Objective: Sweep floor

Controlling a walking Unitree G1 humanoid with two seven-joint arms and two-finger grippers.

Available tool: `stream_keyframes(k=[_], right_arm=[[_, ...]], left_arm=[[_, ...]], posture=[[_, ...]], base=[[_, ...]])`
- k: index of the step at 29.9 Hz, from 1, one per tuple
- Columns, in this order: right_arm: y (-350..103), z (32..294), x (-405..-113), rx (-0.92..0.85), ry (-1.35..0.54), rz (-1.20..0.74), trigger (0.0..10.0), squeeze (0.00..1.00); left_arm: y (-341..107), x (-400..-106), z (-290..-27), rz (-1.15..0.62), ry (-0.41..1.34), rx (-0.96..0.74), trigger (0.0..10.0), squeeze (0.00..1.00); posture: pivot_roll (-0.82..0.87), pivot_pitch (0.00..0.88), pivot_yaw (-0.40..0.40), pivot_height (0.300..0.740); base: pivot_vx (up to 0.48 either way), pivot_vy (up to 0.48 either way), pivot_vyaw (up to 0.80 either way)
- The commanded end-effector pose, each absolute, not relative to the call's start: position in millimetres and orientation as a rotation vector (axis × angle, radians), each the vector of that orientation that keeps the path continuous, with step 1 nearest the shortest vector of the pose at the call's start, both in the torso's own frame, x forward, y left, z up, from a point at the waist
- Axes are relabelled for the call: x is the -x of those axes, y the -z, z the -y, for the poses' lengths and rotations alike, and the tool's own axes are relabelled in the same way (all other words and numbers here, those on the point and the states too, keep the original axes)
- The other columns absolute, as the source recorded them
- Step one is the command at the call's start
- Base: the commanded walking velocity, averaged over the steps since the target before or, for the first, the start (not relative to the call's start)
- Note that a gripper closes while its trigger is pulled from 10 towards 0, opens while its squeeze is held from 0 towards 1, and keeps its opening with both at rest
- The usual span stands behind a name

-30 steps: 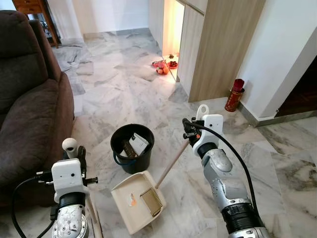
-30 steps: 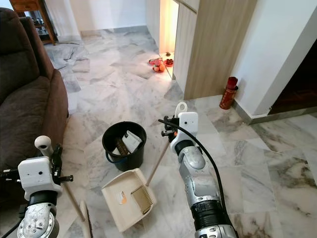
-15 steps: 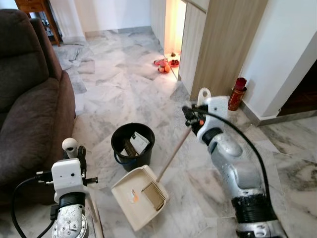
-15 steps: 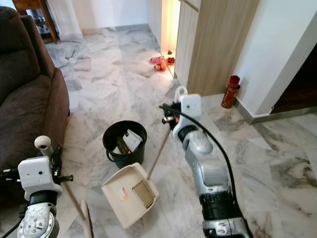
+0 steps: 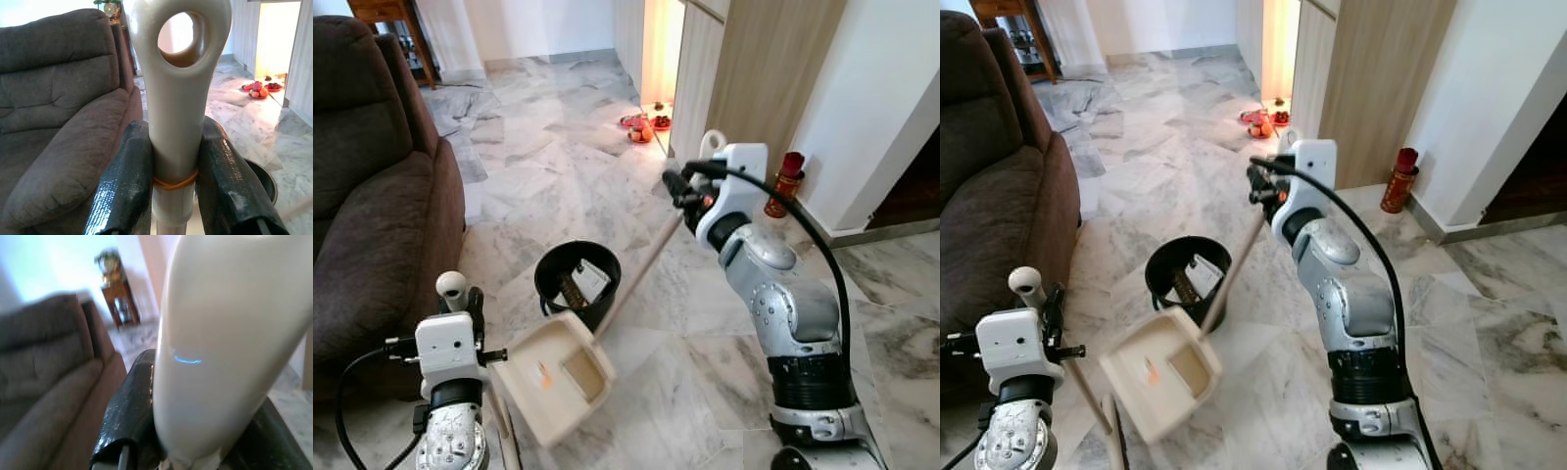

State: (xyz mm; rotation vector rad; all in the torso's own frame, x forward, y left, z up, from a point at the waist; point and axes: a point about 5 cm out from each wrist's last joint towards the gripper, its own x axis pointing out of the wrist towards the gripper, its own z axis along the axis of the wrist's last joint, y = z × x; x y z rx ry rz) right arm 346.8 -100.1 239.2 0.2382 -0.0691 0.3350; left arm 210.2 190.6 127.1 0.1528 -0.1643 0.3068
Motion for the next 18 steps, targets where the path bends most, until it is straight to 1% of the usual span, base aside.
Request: stream_keyframes(k=[1,7,10,13,18], right_arm=[[-271.3,105.2,-342.8,-0.274,-0.301,0.222,10.0,0.0],[-283.9,100.2,-338.2,-0.291,-0.288,0.314,10.0,0.0],[-289.1,102.2,-336.0,-0.302,-0.241,0.373,10.0,0.0],[-285.9,103.5,-336.4,-0.345,-0.201,0.369,10.0,0.0],[-274.0,96.7,-335.5,-0.353,-0.207,0.352,10.0,0.0]], left_arm=[[-135.6,-210.7,-191.3,0.209,-0.305,-0.176,10.0,0.0],[-136.7,-211.0,-191.4,0.215,-0.303,-0.186,10.0,0.0],[-137.6,-210.9,-191.4,0.222,-0.306,-0.192,10.0,0.0],[-139.0,-210.3,-191.6,0.232,-0.309,-0.197,10.0,0.0],[-140.0,-210.1,-191.8,0.235,-0.308,-0.208,10.0,0.0]], posture=[[-0.14,0.063,0.037,0.74],[-0.13,0.06,0.039,0.74],[-0.13,0.06,0.039,0.74],[-0.13,0.056,0.043,0.74],[-0.12,0.052,0.046,0.74]], base=[[0.0,0.0,0.0],[0.0,0.0,0.0],[0.0,0.0,0.0],[0.0,0.0,0.0],[0.0,0.0,0.0]])
